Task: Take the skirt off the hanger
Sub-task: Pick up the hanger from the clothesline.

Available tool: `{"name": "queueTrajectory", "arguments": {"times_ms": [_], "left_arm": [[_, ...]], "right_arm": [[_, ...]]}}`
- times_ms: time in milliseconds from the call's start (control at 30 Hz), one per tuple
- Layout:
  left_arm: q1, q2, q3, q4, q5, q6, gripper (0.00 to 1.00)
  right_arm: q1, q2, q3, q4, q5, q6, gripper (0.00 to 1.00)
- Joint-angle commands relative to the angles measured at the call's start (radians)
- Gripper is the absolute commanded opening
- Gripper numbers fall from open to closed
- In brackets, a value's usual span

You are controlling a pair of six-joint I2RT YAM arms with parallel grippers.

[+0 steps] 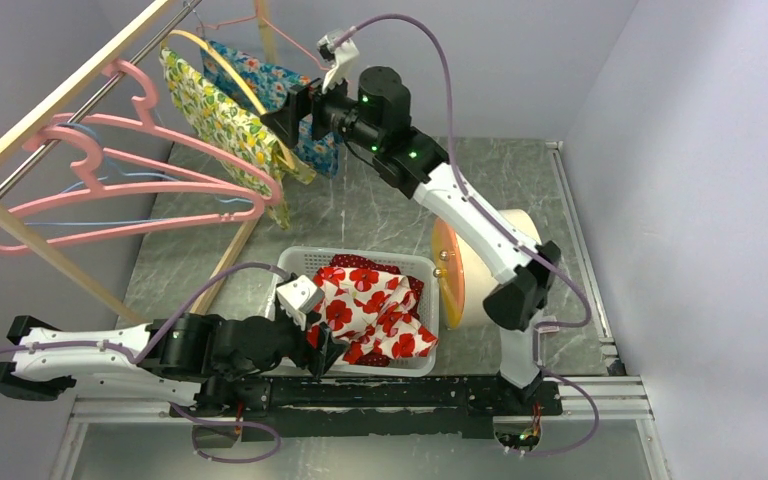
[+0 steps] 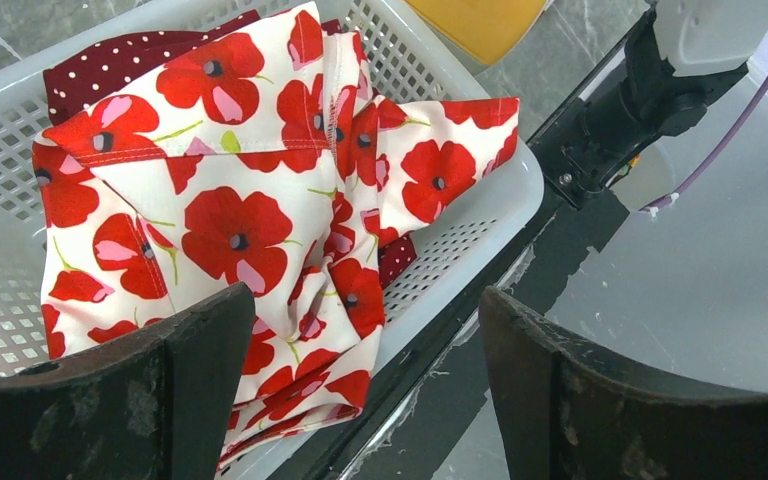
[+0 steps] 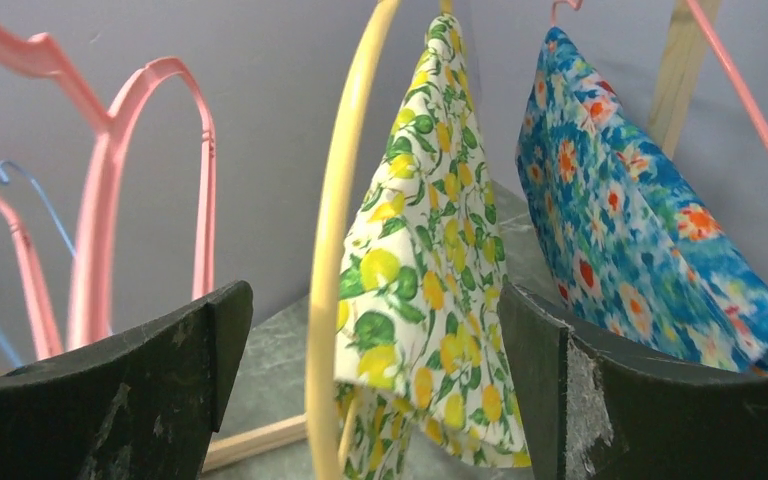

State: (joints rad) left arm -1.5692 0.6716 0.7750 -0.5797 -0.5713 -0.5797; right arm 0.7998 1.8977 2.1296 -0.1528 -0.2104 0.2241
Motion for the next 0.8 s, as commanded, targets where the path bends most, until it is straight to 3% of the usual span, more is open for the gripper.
{"name": "queueTrajectory", "arguments": {"times_ms": [0,200,467,533,667,767], "left_arm": [[-0.005,-0.002,-0.004,0.046,0.012,-0.001,0.87],[-0.006,-0.021,-0.008,0.030,0.017,-0.017,0.86],[-0.005,-0.062,-0.017,0.026,0.000,-0.024,0.86],[-0.005,-0.066,-0.017,0.030,0.001,-0.023,0.86],[-0.005,-0.063,-0.010,0.021,-0.002,-0.032,0.86],[-0.005,-0.058,-0.003,0.005,-0.003,-0.045,0.86]], "right_arm": [[0.001,0.114,0.145,-0.047,0.014,0.011,0.94],[0.000,0.202,0.184,-0.043,0.076,0.033,0.74],[0.003,0.247,0.173,-0.007,0.059,0.053,0.58],[0.003,0.260,0.178,0.011,0.052,0.058,0.49],[0.000,0.272,0.186,0.040,0.006,0.101,0.21],[-0.004,0.242,0.155,0.089,-0.064,0.151,0.07]]}}
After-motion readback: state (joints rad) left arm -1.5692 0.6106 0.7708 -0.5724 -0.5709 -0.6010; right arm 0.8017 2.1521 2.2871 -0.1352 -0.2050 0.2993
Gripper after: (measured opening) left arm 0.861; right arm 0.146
